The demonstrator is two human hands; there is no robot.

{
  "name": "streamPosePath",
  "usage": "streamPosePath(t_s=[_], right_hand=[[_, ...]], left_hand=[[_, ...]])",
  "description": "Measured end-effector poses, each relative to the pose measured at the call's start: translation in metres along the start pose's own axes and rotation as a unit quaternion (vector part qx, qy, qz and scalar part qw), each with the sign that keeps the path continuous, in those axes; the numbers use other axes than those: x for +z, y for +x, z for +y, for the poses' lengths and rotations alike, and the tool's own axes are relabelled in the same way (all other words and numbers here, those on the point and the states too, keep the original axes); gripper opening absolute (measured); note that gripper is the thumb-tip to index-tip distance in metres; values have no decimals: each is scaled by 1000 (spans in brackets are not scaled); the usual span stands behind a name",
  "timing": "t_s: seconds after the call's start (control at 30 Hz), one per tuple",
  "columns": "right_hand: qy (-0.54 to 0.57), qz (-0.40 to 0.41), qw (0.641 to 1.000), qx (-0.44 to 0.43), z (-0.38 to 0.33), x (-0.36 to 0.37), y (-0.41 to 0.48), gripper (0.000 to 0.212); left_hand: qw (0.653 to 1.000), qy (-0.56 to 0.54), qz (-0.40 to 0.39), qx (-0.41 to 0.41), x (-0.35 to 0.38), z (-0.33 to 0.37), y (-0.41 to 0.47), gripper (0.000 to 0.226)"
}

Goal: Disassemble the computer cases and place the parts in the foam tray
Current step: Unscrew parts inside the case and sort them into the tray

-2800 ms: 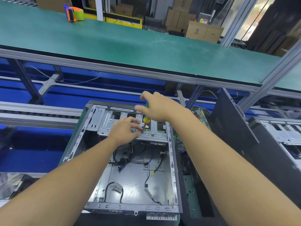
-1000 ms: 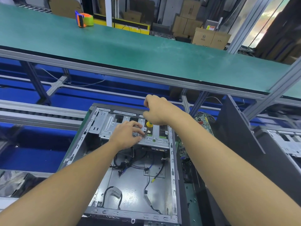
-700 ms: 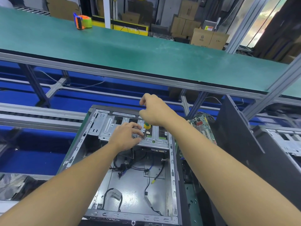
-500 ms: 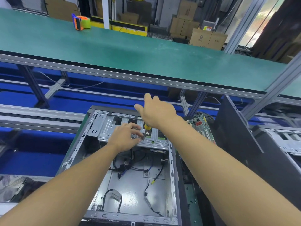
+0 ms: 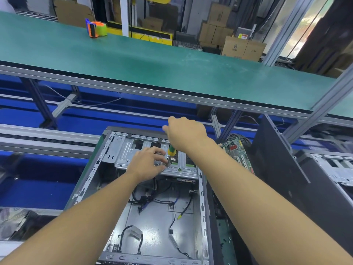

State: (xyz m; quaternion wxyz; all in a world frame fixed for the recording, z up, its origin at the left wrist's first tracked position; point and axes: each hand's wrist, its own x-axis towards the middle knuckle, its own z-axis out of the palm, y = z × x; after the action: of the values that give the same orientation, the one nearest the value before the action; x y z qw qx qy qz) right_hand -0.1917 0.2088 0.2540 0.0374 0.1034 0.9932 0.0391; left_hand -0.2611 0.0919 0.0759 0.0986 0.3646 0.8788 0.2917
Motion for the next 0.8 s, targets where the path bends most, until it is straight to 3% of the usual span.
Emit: streamPosePath(t_s=[0.07, 0.2, 0.37, 0.5, 0.7, 0.8], right_hand=[[29, -15, 999, -16, 2, -2, 1, 19], [103, -115, 987, -48, 7, -13, 2, 27], [47, -49, 998, -3, 7, -4, 3, 43], [-14, 17, 1000, -14, 6, 2, 2, 19], [90, -95, 990, -44, 9, -9, 2, 26], [64, -77, 995, -27, 6, -8, 1, 43]], left_hand=[[1000, -1, 0, -1, 1, 0, 0, 10], [1000, -2, 4, 2, 1, -1, 1, 11], [1000, 0, 4, 1, 2, -2, 1, 11], [1000, 1, 1, -3, 1, -1, 0, 11], [1000, 14, 1, -1, 1, 0, 1, 13], [1000, 12, 3, 0, 1, 0, 1, 12]])
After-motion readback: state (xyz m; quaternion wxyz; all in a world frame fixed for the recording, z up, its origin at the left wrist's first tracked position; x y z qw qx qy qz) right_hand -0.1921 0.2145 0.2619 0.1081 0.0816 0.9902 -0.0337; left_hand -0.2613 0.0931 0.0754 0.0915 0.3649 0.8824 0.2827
